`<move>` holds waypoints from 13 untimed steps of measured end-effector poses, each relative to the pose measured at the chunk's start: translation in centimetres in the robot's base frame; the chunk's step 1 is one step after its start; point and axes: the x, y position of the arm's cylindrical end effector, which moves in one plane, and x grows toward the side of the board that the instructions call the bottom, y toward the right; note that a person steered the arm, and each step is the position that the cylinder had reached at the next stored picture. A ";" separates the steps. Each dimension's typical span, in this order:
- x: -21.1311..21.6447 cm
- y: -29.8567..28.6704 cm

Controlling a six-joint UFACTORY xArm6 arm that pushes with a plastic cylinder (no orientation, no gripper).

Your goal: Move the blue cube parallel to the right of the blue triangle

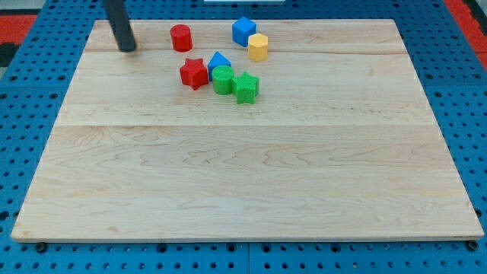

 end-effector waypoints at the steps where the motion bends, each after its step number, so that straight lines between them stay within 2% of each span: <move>1: -0.2 1.2; 3: -3.8 4.5; 5: -5.0 16.2; 6: -7.3 16.5; 7: -7.7 19.1; 10: 2.2 30.8; 11: 3.7 30.9; 13: 4.4 23.9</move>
